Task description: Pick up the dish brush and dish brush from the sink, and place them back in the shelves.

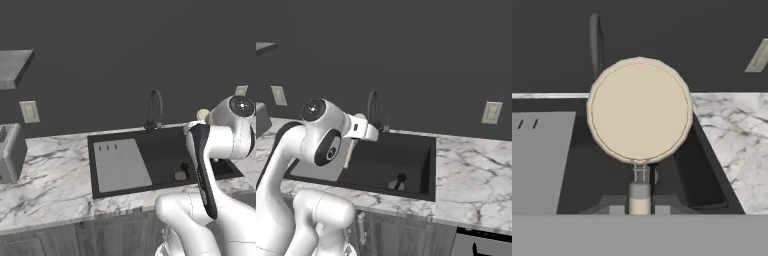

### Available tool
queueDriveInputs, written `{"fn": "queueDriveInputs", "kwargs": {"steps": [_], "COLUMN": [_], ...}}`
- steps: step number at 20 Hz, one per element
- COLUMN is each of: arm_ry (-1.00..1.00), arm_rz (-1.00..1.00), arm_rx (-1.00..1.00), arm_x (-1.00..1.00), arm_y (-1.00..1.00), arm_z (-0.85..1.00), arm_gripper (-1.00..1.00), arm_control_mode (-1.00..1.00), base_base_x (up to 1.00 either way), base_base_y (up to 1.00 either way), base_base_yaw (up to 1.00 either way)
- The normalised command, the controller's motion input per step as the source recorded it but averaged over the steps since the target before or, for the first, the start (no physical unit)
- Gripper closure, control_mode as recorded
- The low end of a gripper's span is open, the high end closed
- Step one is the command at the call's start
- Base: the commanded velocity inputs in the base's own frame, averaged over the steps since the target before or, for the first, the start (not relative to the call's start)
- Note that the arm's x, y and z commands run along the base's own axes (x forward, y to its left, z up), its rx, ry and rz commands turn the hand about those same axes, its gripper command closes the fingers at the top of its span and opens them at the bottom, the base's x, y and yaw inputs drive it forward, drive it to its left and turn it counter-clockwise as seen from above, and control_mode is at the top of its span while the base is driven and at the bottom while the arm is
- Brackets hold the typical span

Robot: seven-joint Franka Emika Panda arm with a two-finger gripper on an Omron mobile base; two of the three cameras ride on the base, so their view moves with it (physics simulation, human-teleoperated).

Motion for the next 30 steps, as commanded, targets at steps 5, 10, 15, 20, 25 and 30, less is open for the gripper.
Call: {"fn": "queueDriveInputs", "kwargs": {"steps": [5,10,15,20,25,30], "arm_ry": [-0.04,-0.03,-0.04,-0.02,0.00,0.00], "arm_rz": [0.00,0.00,0.00,0.02,0.08,0.10], "arm_rx": [0.00,0.00,0.00,0.02,0.01,0.00], "arm_x": [-0.17,-0.18,-0.10,-0.12,0.00,0.00], "arm_y": [0.45,0.49,0.39,0.03,0.00,0.00], "arm_z": [0.66,0.69,0.58,0.26,0.02,-0.01], "arm_gripper": [1.00,1.00,1.00,1.00,1.00,1.00], "arm_control_mode": [-1.00,-1.00,-1.00,-1.00,-1.00,-1.00], "base_base_x": [0.00,0.00,0.00,0.00,0.00,0.00], "base_base_y": [0.00,0.00,0.00,0.00,0.00,0.00], "base_base_yaw": [0.00,0.00,0.00,0.00,0.00,0.00]}}
